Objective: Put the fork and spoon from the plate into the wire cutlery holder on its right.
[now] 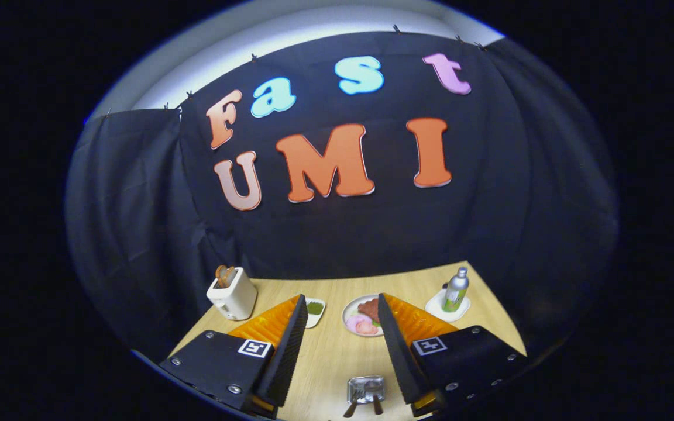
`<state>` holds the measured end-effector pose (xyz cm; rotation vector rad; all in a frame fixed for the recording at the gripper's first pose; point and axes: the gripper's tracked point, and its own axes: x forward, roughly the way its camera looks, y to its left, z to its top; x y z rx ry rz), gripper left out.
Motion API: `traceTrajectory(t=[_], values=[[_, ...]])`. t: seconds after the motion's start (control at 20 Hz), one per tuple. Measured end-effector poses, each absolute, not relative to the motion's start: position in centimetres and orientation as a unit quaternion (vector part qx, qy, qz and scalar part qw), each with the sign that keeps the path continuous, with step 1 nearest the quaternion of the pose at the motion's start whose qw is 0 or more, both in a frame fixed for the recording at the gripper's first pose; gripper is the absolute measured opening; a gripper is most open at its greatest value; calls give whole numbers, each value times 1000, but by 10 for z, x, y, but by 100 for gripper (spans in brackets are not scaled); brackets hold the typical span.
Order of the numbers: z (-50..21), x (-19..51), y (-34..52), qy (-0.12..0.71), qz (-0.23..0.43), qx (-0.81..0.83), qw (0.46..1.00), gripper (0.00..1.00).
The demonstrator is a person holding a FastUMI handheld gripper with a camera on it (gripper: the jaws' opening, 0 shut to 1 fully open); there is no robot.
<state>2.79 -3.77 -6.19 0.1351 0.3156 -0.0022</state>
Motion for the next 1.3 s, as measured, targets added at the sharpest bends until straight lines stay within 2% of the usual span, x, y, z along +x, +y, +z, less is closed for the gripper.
traceTrajectory(t=[0.15,0.7,1.3], values=[[-47,26,-45,112,-17,40,993,78],[-11,17,-36,12,-18,-14,1000,86],[-14,5,-43,24,-33,-26,999,87]])
